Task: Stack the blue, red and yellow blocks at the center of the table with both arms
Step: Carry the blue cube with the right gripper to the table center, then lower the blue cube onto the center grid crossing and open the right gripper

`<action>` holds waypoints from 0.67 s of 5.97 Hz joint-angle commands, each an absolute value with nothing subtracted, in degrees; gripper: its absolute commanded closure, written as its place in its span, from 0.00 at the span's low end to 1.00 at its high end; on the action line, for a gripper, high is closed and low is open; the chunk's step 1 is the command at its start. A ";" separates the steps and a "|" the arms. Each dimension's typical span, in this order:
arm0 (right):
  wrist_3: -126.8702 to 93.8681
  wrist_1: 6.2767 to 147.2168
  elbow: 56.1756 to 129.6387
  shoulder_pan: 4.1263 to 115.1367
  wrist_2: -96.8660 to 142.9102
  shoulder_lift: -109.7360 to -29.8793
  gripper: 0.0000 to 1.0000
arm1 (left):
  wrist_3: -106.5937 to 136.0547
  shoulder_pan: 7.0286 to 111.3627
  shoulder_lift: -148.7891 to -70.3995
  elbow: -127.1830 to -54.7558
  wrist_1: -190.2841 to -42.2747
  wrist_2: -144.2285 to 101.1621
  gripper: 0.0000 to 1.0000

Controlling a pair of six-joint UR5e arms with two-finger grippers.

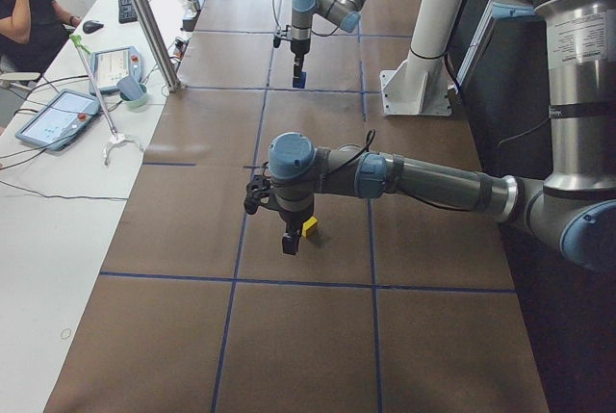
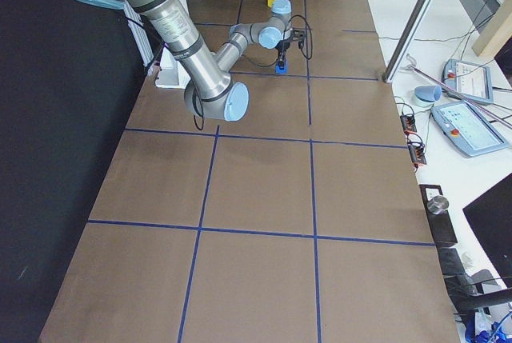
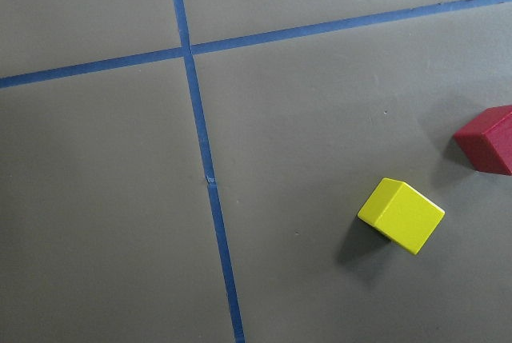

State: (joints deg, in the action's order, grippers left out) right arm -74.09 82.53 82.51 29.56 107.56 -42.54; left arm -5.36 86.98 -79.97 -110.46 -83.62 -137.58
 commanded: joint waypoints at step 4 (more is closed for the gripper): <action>-73.04 82.35 80.16 29.00 107.49 -41.93 0.59 | -5.45 87.01 -79.72 -110.65 -83.93 -137.55 0.00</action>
